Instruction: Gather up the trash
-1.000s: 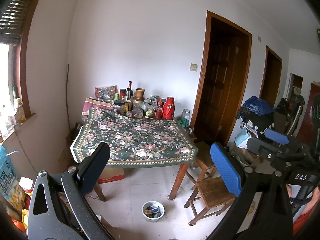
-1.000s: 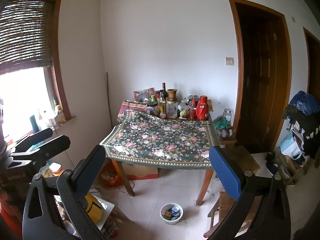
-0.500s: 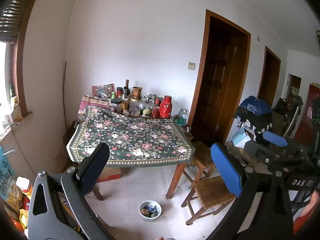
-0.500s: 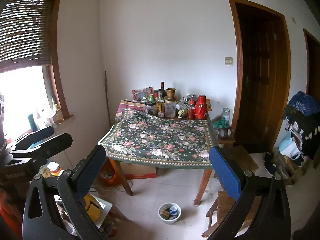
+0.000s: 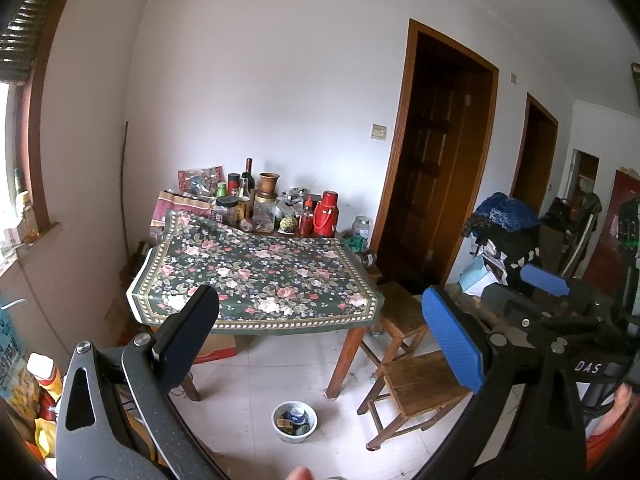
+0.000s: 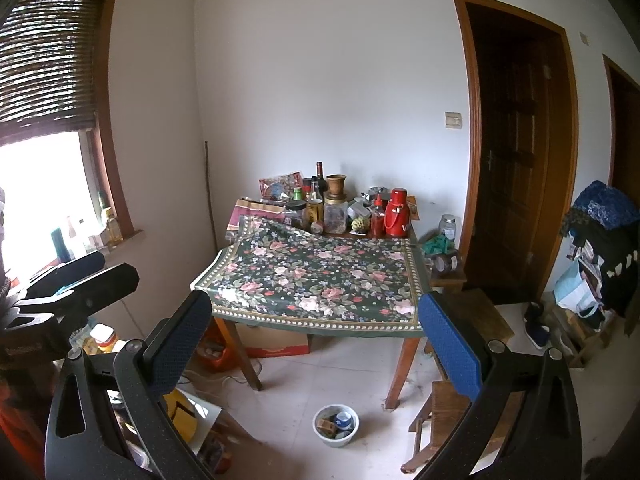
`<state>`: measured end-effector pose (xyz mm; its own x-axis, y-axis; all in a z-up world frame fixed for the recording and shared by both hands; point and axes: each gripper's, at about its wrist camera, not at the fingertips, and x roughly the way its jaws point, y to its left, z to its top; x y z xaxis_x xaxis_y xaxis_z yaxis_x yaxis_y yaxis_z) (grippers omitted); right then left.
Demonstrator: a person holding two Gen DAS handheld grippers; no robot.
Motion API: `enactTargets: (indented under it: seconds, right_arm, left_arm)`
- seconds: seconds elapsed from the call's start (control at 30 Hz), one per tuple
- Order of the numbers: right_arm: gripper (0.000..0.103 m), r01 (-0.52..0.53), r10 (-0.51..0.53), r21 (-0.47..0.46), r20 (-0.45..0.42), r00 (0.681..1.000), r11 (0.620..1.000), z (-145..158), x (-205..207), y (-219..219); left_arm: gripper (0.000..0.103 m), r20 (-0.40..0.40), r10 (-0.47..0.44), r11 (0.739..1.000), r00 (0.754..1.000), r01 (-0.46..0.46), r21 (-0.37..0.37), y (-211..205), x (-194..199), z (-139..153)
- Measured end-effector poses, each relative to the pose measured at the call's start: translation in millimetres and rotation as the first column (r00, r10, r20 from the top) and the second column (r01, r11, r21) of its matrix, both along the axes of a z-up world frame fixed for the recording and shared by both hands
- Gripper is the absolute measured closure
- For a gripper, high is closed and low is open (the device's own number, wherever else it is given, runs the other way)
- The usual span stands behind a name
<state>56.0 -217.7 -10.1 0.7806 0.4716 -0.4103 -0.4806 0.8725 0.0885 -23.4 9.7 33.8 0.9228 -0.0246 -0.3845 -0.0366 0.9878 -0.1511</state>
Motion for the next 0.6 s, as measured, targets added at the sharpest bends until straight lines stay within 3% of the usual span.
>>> enactTargets:
  seconds: [0.6]
  right_arm:
    - [0.000, -0.008, 0.008, 0.006, -0.026, 1.000, 1.000, -8.3, 18.2, 8.1]
  left_arm:
    - [0.001, -0.017, 0.003, 1.000, 1.000, -0.003, 0.013, 11.3, 20.7, -1.1]
